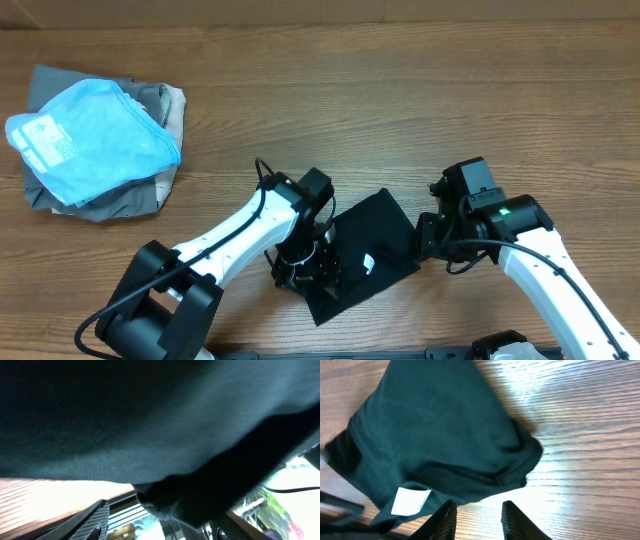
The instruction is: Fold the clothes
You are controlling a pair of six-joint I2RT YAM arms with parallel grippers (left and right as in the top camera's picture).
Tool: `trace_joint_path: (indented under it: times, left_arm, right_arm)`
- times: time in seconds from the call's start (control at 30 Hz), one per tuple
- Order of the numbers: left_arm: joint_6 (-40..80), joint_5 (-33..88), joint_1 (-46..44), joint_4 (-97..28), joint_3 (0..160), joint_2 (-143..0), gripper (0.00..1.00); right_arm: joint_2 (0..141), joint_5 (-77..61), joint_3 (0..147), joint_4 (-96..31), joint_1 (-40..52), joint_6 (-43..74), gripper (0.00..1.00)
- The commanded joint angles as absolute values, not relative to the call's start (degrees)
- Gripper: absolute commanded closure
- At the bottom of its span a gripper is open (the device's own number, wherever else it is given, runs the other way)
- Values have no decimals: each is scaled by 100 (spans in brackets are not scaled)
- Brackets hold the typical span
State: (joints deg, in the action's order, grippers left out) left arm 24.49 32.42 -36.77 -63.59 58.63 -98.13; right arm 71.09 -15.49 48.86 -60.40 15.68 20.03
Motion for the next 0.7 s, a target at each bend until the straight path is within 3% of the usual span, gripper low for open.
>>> trace_joint_path:
  times: [0.0, 0.17, 0.27, 0.33, 0.5, 0.67]
  left_arm:
    - [2810, 3577, -3721, -5955, 5594, -9723, 30]
    - [2827, 3938, -3896, -5688, 5522, -9723, 39]
    - [2681, 4235, -4108, -5719, 5524, -9708, 52]
    - [2681, 4257, -4132, -5760, 5537, -9638, 54]
    - [2493, 4042, -3701, -6051, 5780, -9113, 51]
    - [2351, 3299, -3448, -6104, 5841, -8643, 40]
  right_arm:
    - [7083, -1459, 5026, -6012, 1411, 2106, 66]
    - [7083, -1461, 5026, -6012, 1326, 2106, 67]
    - [7083, -1459, 5026, -5983, 1326, 2099, 67]
    - [7083, -1459, 5026, -5961, 1326, 2099, 67]
    - [7083, -1459, 5026, -5841, 1326, 2102, 67]
    - [7083, -1461, 5026, -5732, 1326, 2104, 66]
